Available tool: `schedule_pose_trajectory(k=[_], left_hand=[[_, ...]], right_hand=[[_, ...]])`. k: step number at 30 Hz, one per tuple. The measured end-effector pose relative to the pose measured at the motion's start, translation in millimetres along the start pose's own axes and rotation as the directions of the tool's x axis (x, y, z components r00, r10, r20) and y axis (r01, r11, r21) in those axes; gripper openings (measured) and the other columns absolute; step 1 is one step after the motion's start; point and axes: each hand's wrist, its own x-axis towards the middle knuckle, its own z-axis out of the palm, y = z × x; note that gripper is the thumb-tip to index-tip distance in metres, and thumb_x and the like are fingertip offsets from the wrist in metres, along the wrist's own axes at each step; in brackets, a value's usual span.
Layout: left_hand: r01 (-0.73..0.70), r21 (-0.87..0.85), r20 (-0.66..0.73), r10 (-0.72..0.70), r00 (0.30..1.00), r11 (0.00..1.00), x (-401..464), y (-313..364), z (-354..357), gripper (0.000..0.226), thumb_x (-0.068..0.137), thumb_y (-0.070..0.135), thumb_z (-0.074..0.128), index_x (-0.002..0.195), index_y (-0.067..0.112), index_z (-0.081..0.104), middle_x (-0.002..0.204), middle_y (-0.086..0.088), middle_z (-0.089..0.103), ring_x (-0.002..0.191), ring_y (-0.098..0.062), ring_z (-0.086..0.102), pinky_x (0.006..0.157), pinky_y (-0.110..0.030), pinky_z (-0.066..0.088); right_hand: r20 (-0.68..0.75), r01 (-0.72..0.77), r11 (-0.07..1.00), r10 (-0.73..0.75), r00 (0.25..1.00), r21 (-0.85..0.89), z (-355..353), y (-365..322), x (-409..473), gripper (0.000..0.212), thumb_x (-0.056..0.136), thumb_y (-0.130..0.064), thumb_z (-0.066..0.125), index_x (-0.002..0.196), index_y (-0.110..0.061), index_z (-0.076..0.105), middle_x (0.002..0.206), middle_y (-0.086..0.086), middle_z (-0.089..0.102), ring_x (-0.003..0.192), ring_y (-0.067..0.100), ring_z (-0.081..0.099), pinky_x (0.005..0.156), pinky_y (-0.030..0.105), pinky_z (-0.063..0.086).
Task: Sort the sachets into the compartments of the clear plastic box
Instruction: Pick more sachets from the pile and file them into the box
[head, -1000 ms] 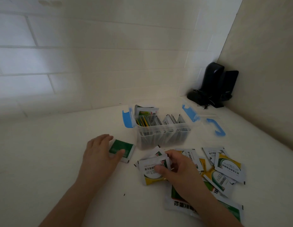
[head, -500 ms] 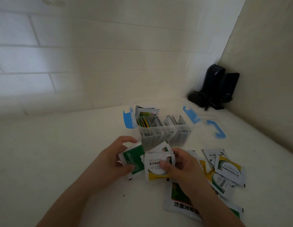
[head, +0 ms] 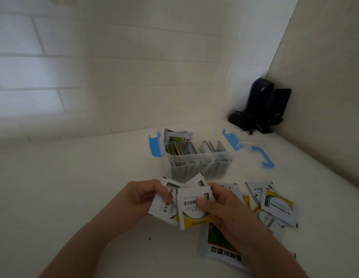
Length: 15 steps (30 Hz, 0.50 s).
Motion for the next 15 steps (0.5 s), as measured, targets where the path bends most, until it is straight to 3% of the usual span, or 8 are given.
schedule_pose_trajectory(k=[2,4,7,10,15], left_hand=[[0.036,-0.052,0.035,-0.034,0.999,0.998,-2,4,5,0.050,0.078,-0.013,0.053,0.073,0.033,0.072,0.085,0.013,0.075,0.082,-0.007,0.070,0.067,-0.017,0.054],[0.054,-0.153,0.052,-0.047,0.998,0.987,-2,6,6,0.052,0.083,-0.012,0.046,0.096,0.033,0.070,0.097,0.007,0.074,0.091,-0.011,0.069,0.072,-0.020,0.055],[0.083,-0.345,0.064,-0.065,0.996,0.935,-2,4,5,0.037,0.086,0.013,0.050,0.120,0.028,0.053,0.108,-0.007,0.070,0.099,-0.024,0.066,0.078,-0.031,0.057],[0.057,-0.248,0.099,-0.033,0.995,0.967,-2,-1,6,0.049,0.068,0.025,0.065,0.116,0.024,0.055,0.108,-0.003,0.071,0.099,-0.020,0.066,0.081,-0.026,0.055],[-0.015,0.012,0.062,0.014,0.998,1.000,1,-5,13,0.031,0.075,0.026,0.063,0.106,0.025,0.066,0.108,0.000,0.071,0.102,-0.018,0.065,0.091,-0.028,0.050]], right_hand=[[-0.006,0.015,0.996,-0.016,1.000,-0.083,0,2,0,0.035,0.067,-0.009,0.066,0.101,-0.007,0.062,0.098,0.013,0.073,0.091,0.027,0.069,0.073,0.028,0.058],[-0.047,0.039,0.985,-0.047,0.998,-0.167,0,2,1,0.030,0.071,-0.006,0.067,0.100,-0.010,0.061,0.096,0.010,0.074,0.090,0.025,0.070,0.074,0.026,0.058],[-0.139,0.076,0.952,-0.122,0.983,-0.297,0,3,3,0.023,0.077,-0.004,0.067,0.096,-0.014,0.059,0.089,0.001,0.076,0.084,0.017,0.071,0.072,0.024,0.058],[-0.160,0.142,0.859,-0.250,0.955,-0.491,3,7,4,0.021,0.077,-0.014,0.070,0.094,-0.021,0.059,0.091,-0.003,0.075,0.085,0.011,0.070,0.079,0.032,0.057],[-0.148,0.150,0.644,-0.385,0.911,-0.750,9,15,3,0.016,0.079,-0.028,0.068,0.081,-0.026,0.052,0.082,-0.009,0.068,0.077,-0.002,0.062,0.067,0.014,0.051]])
